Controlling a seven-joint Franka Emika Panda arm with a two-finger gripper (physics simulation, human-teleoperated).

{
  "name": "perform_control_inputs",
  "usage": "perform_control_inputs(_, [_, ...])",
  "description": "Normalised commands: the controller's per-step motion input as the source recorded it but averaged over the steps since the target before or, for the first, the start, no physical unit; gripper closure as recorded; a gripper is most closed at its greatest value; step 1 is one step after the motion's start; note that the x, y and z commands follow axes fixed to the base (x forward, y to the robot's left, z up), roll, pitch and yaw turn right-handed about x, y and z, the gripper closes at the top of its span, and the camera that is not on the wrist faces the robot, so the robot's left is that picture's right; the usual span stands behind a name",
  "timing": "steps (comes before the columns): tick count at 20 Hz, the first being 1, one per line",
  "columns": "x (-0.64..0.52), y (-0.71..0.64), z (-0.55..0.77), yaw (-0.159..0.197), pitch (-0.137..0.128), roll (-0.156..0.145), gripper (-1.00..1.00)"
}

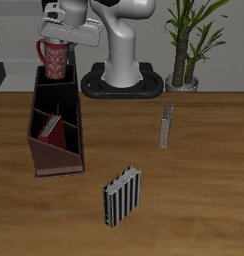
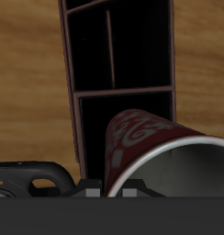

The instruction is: Place the red book into the right desk caddy's left compartment and place the red mug into the right desk caddy's right compartment

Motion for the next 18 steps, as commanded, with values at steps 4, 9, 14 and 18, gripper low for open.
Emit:
perform_control_inputs(4, [0.05, -0.13, 0.01, -0.027, 0.052, 0.048, 1.0])
perform_control_inputs(9, [0.02, -0.02, -0.05, -0.001, 0.063, 0.072, 1.0])
perform_control_inputs(14, [0.05, 0.04, -0.08, -0.022, 0.054, 0.065, 1.0])
perform_control_inputs(18, [0.06, 0.04, -0.08, -0.03, 0.031, 0.029, 1.0])
